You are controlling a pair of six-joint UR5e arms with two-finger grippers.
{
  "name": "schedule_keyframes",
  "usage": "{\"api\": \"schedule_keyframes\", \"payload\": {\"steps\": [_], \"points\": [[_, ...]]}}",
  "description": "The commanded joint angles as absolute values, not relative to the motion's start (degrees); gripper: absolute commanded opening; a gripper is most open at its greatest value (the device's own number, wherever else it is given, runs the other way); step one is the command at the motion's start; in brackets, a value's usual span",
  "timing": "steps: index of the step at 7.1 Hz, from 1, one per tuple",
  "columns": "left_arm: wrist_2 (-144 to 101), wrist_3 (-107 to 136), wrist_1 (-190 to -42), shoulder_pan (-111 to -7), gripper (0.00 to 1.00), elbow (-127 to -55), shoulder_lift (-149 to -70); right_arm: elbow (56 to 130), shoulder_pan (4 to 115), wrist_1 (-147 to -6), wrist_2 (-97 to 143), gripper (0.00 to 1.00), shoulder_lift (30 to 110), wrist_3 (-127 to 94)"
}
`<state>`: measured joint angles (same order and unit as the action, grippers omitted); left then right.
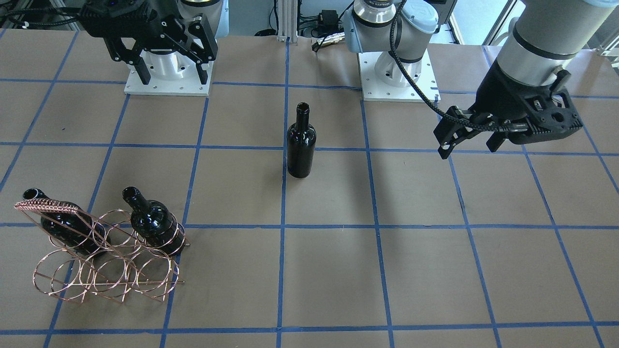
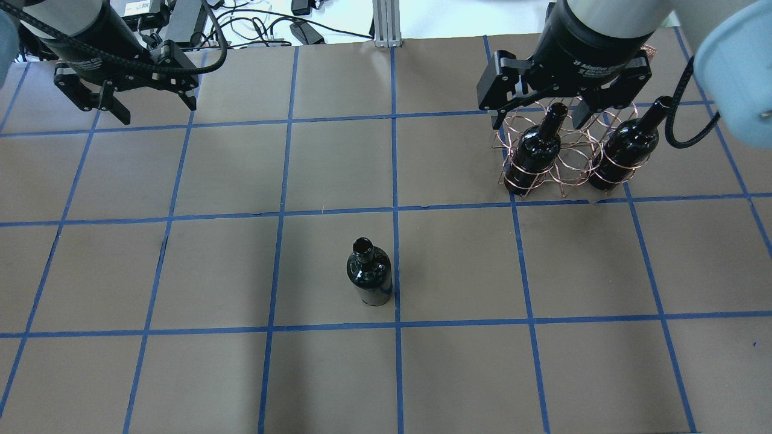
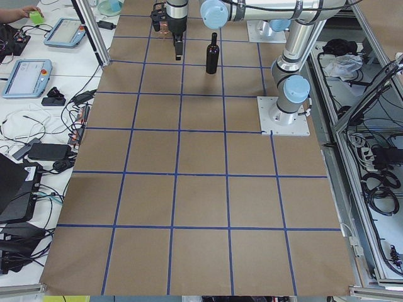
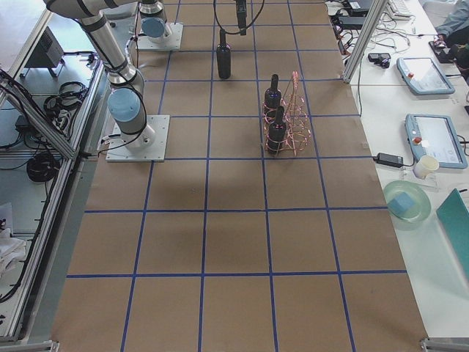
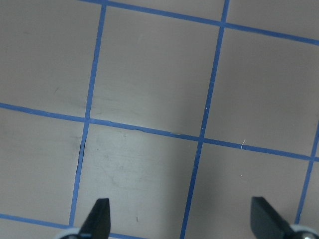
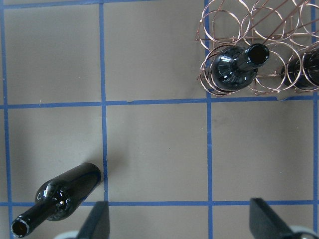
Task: Place wine into wine basket
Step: 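Move the right gripper over the upright bottle and grasp its neck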
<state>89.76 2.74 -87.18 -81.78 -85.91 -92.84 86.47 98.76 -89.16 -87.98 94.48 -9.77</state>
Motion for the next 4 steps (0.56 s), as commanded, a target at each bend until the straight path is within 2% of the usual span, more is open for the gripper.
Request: {"api": "schedule_keyframes", "payload": {"steps": [1, 2, 4], "points": [[90.09, 2.11, -90.6, -80.86, 1.0, -86.13, -91.24, 86.4, 104.91, -89.56, -87.89, 1.0, 92.38, -15.96], [90.09, 2.11, -90.88, -81.03, 1.0, -86.13, -90.71, 85.96, 109.2, -89.91, -88.06, 1.0, 90.28, -22.0], [89.83, 2.11, -92.45, -80.86, 1.0, -86.13, -89.57, 86.04, 118.43, -101.48, -88.76, 1.0, 85.02, -31.09]]}}
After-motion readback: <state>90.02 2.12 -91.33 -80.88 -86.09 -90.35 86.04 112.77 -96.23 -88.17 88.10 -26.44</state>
